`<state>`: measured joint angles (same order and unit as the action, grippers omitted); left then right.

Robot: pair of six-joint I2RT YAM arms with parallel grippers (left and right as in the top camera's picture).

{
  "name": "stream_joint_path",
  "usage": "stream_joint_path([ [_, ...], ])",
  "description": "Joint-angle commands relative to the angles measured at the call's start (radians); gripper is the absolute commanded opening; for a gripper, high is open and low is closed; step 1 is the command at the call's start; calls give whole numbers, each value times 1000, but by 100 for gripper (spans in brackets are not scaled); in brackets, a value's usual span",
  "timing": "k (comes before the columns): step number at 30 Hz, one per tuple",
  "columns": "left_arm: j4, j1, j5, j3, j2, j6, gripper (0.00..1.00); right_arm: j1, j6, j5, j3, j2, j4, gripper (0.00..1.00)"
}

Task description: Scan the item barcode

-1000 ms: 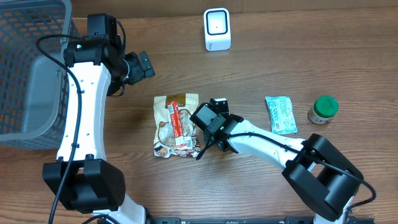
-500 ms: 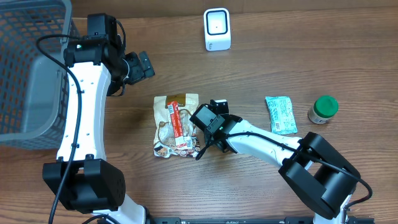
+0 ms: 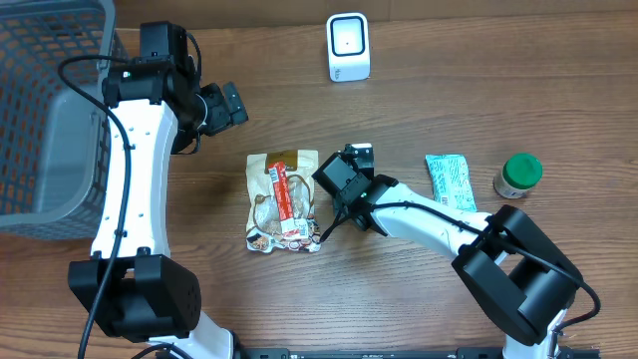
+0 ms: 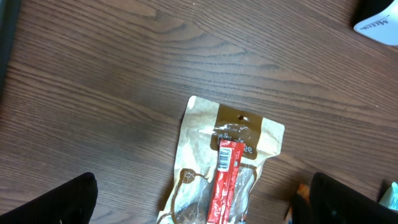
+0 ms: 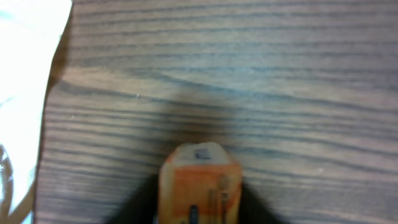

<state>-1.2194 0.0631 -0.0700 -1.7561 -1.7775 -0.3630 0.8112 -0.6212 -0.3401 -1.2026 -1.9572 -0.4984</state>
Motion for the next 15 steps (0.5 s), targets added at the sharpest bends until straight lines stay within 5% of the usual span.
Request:
stream_joint_path([
  [1,0,-6,3,-13,21,12,100,-2,25,-19,-31,7,-23,58],
  [15,0,-6,2,-13,21,12,100,-17,49,-8,-69,95,-88,54],
])
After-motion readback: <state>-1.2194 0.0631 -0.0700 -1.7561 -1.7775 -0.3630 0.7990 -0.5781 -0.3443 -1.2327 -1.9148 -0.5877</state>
